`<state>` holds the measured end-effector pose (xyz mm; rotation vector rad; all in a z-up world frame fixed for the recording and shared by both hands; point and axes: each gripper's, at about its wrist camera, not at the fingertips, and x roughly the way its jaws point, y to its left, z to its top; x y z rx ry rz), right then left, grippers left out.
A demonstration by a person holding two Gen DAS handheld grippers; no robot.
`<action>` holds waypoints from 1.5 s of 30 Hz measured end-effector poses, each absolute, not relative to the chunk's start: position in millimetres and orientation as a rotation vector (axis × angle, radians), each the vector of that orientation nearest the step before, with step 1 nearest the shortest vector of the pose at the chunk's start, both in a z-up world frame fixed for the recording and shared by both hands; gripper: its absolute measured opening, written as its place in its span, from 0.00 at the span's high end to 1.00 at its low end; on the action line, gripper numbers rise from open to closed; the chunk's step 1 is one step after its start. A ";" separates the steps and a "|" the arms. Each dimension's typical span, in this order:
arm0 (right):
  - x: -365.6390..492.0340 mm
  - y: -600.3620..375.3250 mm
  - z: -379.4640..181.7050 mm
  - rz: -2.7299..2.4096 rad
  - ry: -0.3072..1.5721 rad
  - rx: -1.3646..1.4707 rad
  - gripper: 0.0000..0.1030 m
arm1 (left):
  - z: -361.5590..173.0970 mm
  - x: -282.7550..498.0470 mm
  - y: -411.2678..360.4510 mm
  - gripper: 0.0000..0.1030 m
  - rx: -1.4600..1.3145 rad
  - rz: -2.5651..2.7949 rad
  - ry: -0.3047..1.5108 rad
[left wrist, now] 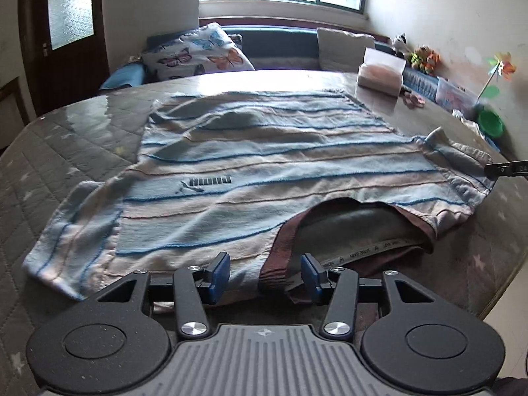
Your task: Fold clothes
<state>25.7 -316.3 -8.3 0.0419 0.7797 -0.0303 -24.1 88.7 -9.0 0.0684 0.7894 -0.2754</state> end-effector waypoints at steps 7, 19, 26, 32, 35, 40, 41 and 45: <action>23.8 -307.4 0.4 -0.014 0.752 -0.003 0.73 | -12.9 -25.9 95.6 0.79 0.072 -0.286 0.799; 43.0 -188.6 -3.0 0.478 0.758 -0.162 0.54 | 0.9 -43.8 98.3 0.86 0.124 -0.342 0.811; 49.9 -154.1 -24.2 0.607 0.820 -0.253 0.50 | 28.6 -24.5 110.7 0.50 0.104 -0.299 0.755; 51.8 -164.5 -20.7 0.603 0.801 -0.222 0.43 | 46.5 38.6 118.6 0.46 0.109 -0.167 0.705; 62.5 -177.2 -19.3 0.548 0.785 -0.196 0.41 | 47.4 82.4 129.6 0.46 0.083 -0.091 0.700; 84.8 -195.9 -26.6 0.465 0.782 -0.151 0.40 | 42.3 162.1 150.5 0.48 0.036 0.003 0.698; 88.2 -198.4 -28.8 0.457 0.782 -0.141 0.40 | 40.1 176.8 153.9 0.49 0.030 0.018 0.702; 96.5 -203.0 -37.8 0.437 0.773 -0.133 0.33 | 27.2 231.4 164.6 0.60 0.011 0.047 0.727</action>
